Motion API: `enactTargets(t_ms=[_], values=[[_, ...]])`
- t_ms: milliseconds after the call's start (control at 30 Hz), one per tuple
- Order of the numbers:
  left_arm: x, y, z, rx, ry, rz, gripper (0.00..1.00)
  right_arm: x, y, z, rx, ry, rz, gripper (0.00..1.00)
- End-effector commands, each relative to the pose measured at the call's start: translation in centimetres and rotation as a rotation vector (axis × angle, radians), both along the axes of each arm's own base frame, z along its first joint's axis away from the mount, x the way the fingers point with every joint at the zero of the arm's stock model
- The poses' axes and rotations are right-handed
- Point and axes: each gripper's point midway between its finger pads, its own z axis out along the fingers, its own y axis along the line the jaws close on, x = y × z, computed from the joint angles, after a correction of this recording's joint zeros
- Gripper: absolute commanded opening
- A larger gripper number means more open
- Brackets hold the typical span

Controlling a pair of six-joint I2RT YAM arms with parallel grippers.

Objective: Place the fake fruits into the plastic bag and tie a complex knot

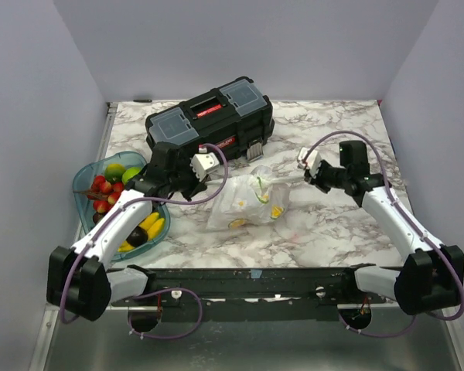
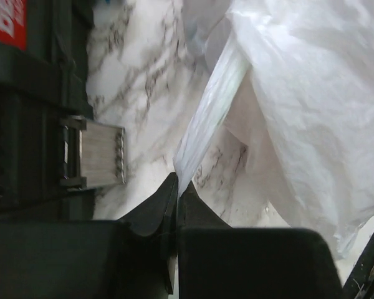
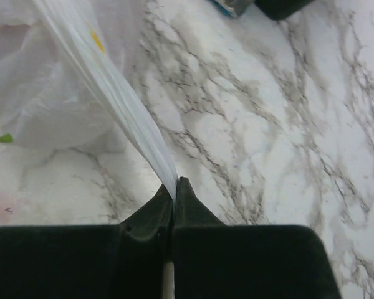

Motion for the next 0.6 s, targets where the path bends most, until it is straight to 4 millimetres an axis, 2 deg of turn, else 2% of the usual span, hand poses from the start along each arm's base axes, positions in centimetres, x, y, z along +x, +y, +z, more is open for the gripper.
enactTargets(t_ms=[0, 67, 167, 267, 367, 467, 567], values=[[0.2, 4.4, 0.4, 0.075, -0.034, 0.123, 0.00, 3.4, -10.0, -0.3, -0.143, 0.007, -0.290, 0.01], [0.0, 4.6, -0.6, 0.088, -0.019, 0.121, 0.00, 3.3, -10.5, -1.2, -0.143, 0.034, -0.294, 0.01], [-0.4, 3.8, -2.2, 0.072, 0.027, 0.112, 0.00, 2.2, -9.5, -3.2, -0.101, 0.088, -0.260, 0.01], [-1.1, 2.9, -4.4, 0.129, 0.045, 0.062, 0.00, 0.5, -9.2, -6.8, -0.093, 0.170, -0.259, 0.01], [-2.4, 2.4, -6.6, 0.196, 0.063, -0.003, 0.00, -1.3, -10.0, -9.8, -0.145, 0.241, -0.268, 0.01], [-2.9, 2.2, -7.9, 0.230, 0.085, -0.025, 0.00, -2.2, -10.1, -10.9, -0.159, 0.273, -0.269, 0.01], [-3.1, 1.2, -8.6, 0.238, 0.096, -0.054, 0.00, -1.5, -10.2, -10.9, -0.149, 0.269, -0.295, 0.01]])
